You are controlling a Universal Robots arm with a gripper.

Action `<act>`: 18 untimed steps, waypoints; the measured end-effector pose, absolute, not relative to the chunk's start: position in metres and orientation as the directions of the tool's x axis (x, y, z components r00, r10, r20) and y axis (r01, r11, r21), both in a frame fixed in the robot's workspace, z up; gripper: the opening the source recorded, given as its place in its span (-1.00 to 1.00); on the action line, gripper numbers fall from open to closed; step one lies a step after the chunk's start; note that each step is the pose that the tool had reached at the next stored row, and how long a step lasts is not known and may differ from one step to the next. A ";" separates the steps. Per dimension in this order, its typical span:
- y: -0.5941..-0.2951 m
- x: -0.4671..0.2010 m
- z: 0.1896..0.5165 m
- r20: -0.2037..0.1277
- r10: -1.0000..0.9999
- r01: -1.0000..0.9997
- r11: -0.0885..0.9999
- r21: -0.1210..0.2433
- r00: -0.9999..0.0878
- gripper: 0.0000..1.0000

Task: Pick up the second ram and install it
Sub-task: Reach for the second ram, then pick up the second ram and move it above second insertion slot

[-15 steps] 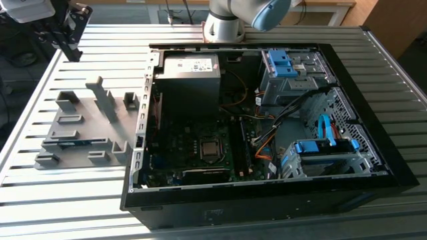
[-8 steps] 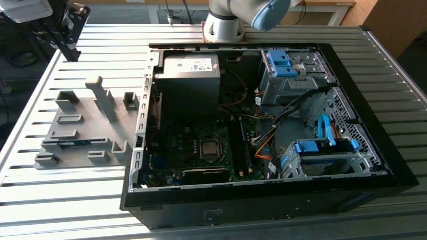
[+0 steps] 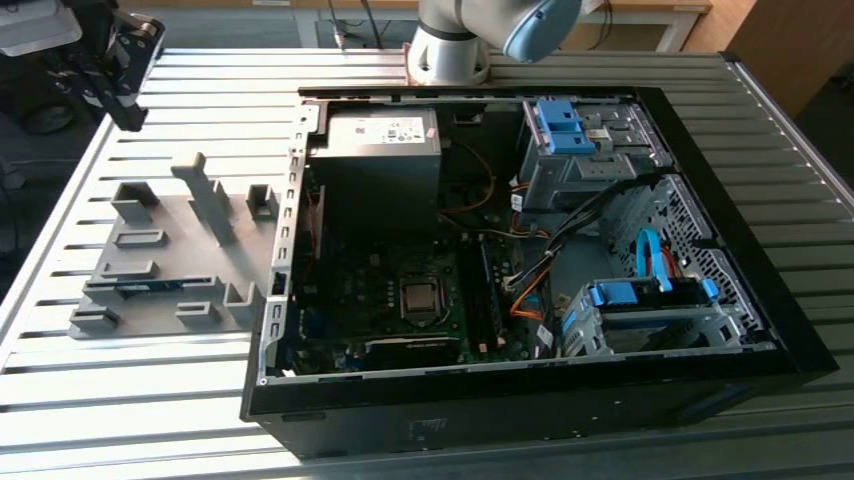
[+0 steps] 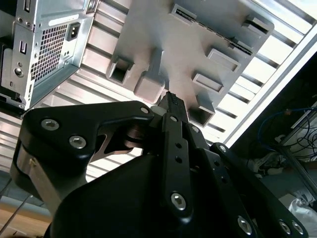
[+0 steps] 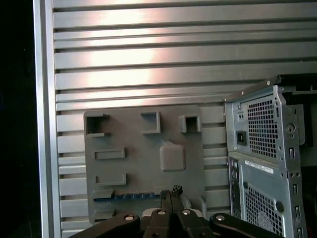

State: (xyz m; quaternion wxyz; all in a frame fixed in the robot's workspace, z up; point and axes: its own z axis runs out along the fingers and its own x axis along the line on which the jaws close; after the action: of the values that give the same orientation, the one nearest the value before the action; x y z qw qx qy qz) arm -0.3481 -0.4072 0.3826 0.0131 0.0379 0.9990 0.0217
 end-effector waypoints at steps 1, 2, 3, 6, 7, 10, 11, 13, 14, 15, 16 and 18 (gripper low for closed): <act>-0.408 -0.350 0.383 -0.024 0.076 0.075 0.996 0.044 -0.997 -0.79; -0.408 -0.352 0.382 -0.024 0.076 0.075 0.996 0.044 -0.997 -0.79; -0.408 -0.353 0.382 -0.024 0.076 0.075 0.996 0.044 -0.997 -0.79; -0.408 -0.354 0.382 -0.024 0.076 0.075 0.996 0.044 -0.997 -0.79; -0.408 -0.354 0.382 -0.024 0.076 0.075 0.996 0.044 -0.997 -0.79; -0.408 -0.355 0.382 -0.024 0.076 0.075 0.996 0.044 -0.997 -0.79; -0.408 -0.355 0.382 -0.024 0.076 0.075 0.996 0.044 -0.997 -0.79; -0.408 -0.355 0.382 -0.024 0.076 0.075 0.996 0.044 -0.997 -0.79; -0.408 -0.355 0.382 -0.024 0.076 0.075 0.996 0.044 -0.997 -0.79; -0.408 -0.355 0.382 -0.024 0.076 0.075 0.996 0.044 -0.997 -0.79; -0.408 -0.355 0.382 -0.024 0.076 0.075 0.996 0.044 -0.997 -0.79; -0.409 -0.355 0.382 -0.024 0.076 0.075 0.996 0.044 -0.997 -0.79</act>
State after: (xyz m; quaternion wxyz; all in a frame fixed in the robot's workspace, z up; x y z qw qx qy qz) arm -0.3549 -0.4090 0.3824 0.0131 0.0378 0.9990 0.0217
